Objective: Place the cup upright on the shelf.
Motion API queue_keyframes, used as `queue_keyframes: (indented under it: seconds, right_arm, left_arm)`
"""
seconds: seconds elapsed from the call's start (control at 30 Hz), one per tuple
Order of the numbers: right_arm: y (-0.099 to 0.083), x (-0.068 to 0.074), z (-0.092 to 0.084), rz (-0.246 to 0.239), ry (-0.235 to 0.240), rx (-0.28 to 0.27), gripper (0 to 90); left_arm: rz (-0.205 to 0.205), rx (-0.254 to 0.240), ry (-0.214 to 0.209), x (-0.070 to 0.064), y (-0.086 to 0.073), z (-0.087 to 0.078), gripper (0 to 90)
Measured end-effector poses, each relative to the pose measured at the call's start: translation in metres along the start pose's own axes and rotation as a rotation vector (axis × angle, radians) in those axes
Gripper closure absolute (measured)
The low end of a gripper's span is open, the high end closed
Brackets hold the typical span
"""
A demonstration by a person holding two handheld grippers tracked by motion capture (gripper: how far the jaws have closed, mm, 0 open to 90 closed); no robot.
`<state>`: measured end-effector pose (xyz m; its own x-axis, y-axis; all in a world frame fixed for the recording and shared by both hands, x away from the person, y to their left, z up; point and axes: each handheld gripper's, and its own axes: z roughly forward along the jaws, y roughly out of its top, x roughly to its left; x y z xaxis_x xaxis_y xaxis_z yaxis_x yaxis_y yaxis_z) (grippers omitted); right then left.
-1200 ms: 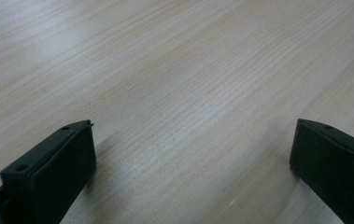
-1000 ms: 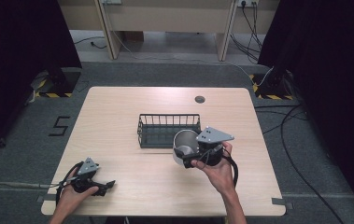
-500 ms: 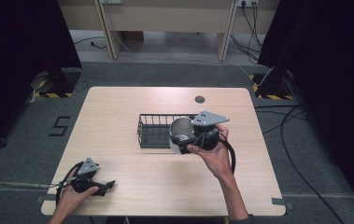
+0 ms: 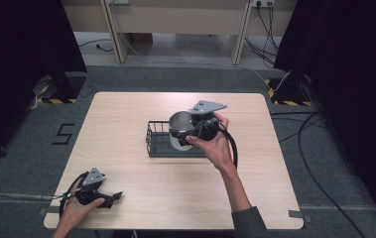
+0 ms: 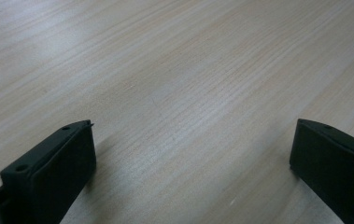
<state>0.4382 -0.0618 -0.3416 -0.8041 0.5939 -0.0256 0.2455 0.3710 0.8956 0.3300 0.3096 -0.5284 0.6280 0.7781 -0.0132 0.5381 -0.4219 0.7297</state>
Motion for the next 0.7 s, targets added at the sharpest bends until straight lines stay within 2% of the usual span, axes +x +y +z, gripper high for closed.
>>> queue_keyframes:
  seconds: [0.3,0.57,0.7]
  right_arm:
    - [0.006,-0.012,0.024,0.011,0.001,0.013,6.4]
    - [0.012,-0.023,0.037,0.014,0.004,0.017,6.4]
    - [0.012,-0.027,0.047,0.010,-0.001,0.040,6.4]
  left_arm:
    - [0.000,0.000,0.000,0.000,0.000,0.000,0.0]
    - [0.000,0.000,0.000,0.000,0.000,0.000,0.0]
    - [0.000,0.000,0.000,0.000,0.000,0.000,0.0]
